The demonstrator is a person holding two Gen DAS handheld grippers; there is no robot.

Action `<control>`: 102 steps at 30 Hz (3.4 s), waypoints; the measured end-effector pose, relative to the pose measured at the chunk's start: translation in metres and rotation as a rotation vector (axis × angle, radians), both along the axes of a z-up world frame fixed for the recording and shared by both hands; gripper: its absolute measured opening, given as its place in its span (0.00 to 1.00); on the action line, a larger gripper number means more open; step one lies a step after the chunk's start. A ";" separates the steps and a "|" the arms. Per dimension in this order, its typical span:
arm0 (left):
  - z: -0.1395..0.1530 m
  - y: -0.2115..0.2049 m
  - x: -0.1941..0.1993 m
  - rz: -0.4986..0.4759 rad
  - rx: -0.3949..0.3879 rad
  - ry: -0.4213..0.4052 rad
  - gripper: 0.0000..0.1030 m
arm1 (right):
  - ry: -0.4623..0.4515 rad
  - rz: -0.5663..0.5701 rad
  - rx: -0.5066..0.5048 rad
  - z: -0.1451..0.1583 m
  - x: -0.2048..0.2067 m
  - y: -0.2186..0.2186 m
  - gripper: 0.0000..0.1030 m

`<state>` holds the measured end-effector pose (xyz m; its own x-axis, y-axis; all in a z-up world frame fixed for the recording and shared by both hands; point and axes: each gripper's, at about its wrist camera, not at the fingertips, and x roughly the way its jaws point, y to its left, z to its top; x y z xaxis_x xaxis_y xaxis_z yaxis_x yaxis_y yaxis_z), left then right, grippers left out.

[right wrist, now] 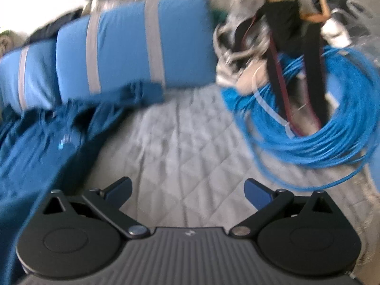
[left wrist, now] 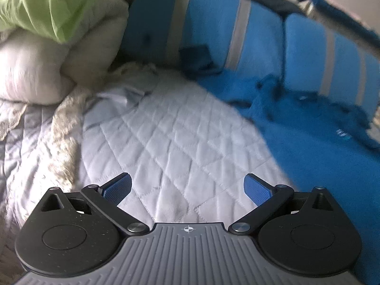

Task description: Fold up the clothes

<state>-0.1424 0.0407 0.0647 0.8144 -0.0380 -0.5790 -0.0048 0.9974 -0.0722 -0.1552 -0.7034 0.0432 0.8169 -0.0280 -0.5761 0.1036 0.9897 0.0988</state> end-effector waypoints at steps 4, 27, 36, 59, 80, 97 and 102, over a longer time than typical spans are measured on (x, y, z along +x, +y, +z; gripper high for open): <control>0.025 0.009 -0.020 -0.047 -0.048 -0.029 1.00 | -0.028 -0.016 0.016 0.022 -0.015 -0.013 1.00; 0.048 -0.029 -0.084 -0.338 -0.398 0.230 0.88 | -0.049 0.043 0.122 0.050 -0.050 0.000 1.00; 0.041 -0.037 -0.085 -0.336 -0.422 0.279 0.59 | -0.051 0.041 0.142 0.051 -0.052 0.003 1.00; 0.045 -0.013 -0.089 -0.257 -0.607 0.271 0.06 | -0.042 0.022 0.170 0.048 -0.061 -0.002 1.00; 0.039 0.012 -0.073 -0.144 -0.510 0.276 0.06 | 0.099 0.445 0.621 0.023 -0.100 0.010 1.00; 0.028 0.019 -0.067 -0.142 -0.514 0.296 0.06 | 0.203 0.519 0.869 -0.016 -0.109 0.024 0.56; 0.025 0.019 -0.067 -0.142 -0.525 0.300 0.06 | 0.211 0.521 0.944 -0.029 -0.112 0.026 0.27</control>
